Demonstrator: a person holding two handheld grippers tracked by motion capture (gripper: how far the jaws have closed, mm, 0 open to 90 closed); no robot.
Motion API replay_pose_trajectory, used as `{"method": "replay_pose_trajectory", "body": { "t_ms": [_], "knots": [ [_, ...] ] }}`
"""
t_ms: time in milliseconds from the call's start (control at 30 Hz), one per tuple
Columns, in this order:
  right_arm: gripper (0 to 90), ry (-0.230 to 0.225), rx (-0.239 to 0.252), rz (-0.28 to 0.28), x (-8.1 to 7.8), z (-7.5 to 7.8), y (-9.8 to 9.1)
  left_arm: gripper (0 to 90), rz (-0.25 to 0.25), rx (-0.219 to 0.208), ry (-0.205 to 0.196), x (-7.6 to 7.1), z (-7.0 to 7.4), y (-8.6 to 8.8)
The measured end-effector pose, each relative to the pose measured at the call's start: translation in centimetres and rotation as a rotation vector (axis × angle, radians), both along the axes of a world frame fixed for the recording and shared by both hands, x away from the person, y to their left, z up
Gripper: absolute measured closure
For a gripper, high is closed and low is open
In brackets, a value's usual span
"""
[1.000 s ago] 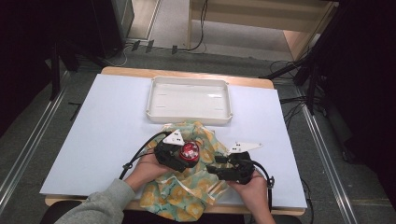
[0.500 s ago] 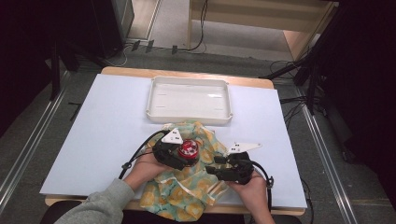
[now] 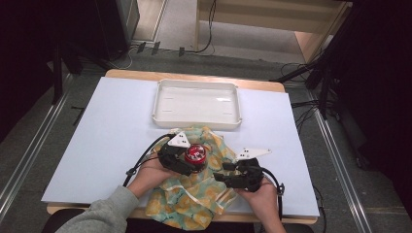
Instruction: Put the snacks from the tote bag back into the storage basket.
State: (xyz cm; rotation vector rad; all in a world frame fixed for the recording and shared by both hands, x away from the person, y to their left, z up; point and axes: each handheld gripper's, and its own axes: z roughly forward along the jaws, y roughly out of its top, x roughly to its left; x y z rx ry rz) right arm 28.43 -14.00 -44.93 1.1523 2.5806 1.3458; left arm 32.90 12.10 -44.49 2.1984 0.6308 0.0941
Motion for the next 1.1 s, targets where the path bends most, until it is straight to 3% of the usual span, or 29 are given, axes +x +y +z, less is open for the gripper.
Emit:
{"method": "replay_pose_trajectory", "body": {
  "t_ms": [133, 367, 500, 667, 867, 1100],
  "knots": [
    [45.0, -0.003, -0.004, 0.005, 0.0, 0.0, 0.1, 25.7, 0.0, 0.009, -0.011, -0.2, 0.8, 0.1],
    [44.6, -0.001, 0.001, 0.003, 0.0, 0.0, 0.2, 25.6, 0.012, -0.017, 0.016, -0.5, 1.9, 0.5],
    [44.3, 0.0, 0.004, 0.002, 0.0, 0.0, 0.2, 25.7, 0.011, -0.003, 0.013, -0.8, 2.5, 0.6],
    [44.4, 0.002, 0.002, 0.004, -0.1, 0.0, 0.3, 25.7, 0.026, -0.015, 0.01, -0.7, 3.2, 1.0],
    [44.4, -0.003, -0.001, 0.01, 0.0, -0.1, 0.3, 25.7, 0.044, 0.009, 0.017, -0.7, 3.8, 1.5],
    [44.3, -0.004, 0.0, 0.017, 0.0, -0.1, 0.5, 25.7, 0.057, -0.009, 0.021, -0.7, 4.6, 2.3]
  ]
}}
